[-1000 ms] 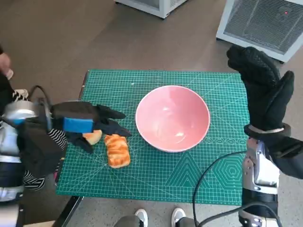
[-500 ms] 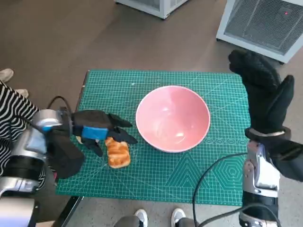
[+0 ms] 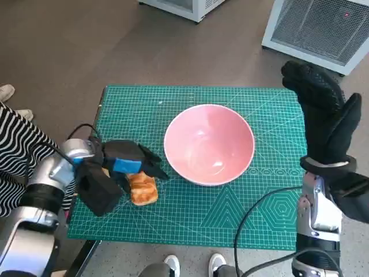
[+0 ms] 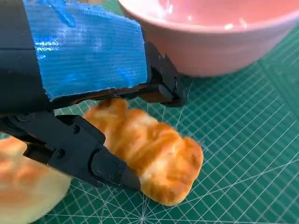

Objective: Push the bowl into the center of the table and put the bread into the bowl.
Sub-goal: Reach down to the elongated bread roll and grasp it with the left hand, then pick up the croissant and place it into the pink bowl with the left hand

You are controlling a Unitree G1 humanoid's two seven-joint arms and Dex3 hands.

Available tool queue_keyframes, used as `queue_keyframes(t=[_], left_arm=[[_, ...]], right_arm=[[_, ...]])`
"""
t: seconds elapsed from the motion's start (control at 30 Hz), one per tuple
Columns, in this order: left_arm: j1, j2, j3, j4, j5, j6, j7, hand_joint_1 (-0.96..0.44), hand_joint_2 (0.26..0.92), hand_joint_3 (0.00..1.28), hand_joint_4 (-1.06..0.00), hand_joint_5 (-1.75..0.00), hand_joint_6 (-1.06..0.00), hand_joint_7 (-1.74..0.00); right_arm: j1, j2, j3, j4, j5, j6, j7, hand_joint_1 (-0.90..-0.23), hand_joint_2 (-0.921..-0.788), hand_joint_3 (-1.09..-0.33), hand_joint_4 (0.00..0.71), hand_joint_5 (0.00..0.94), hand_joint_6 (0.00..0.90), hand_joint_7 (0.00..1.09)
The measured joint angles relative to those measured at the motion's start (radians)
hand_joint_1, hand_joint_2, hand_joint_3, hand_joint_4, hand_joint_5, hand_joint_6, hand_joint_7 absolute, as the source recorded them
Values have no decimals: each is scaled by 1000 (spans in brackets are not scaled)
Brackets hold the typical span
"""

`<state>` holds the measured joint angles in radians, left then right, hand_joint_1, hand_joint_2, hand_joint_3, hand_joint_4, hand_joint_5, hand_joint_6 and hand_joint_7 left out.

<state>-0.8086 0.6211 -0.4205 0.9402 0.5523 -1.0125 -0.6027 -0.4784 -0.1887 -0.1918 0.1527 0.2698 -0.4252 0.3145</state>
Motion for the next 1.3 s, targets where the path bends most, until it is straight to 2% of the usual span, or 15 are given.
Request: queue_keyframes(t=[0.17, 0.2, 0.23, 0.27, 0.37, 0.57, 1.03, 1.17, 1.3], left_arm=[[-21, -5, -23, 39, 13, -1, 39, 19, 896, 50, -760, -56, -779, -88], [-24, -5, -29, 42, 21, -1, 48, 15, 901, 65, -727, -271, -744, -329], [-27, -5, -35, 45, 27, 0, 55, 10, 908, 112, -648, -616, -663, -711], [-31, -5, -40, 49, 33, 2, 62, 7, 913, 125, -620, -816, -630, -935], [-36, -3, -51, 58, 49, 2, 86, 3, 918, 119, -614, -1034, -612, -1175], [-45, 4, -72, 61, 77, -8, 124, 1, 920, 52, -692, -1059, -667, -1205], [-58, 38, -82, 32, 108, -14, 159, 0, 920, 35, -687, -1049, -715, -1187], [-56, 57, -76, 14, 84, -15, 121, 0, 920, 34, -684, -1053, -719, -1182], [-52, 84, -52, -37, -6, -11, 32, 0, 920, 35, -685, -1040, -719, -1192]], right_arm=[[10, 0, -1, -2, 0, -3, -1, -683, -921, -693, 167, 2, 92, 494], [12, 0, -1, -4, 0, -3, -2, -683, -921, -693, 166, 1, 91, 494], [14, -1, -1, -5, 0, -3, -3, -683, -921, -694, 164, 1, 89, 493], [16, -1, -1, -6, -1, -3, -4, -684, -921, -695, 162, 0, 85, 492], [18, -1, -1, -12, -1, -3, -6, -687, -921, -696, 157, 0, 79, 492], [22, -3, -1, -17, -1, -5, -11, -694, -921, -699, 147, 0, 68, 491], [22, -3, 1, -9, -3, -21, -20, -691, -921, -703, 146, 0, 58, 495], [22, -3, 2, -4, -3, -24, -20, -688, -921, -703, 146, 0, 57, 497], [22, -3, 2, -1, -3, -27, -20, -688, -921, -703, 146, 0, 57, 498]])
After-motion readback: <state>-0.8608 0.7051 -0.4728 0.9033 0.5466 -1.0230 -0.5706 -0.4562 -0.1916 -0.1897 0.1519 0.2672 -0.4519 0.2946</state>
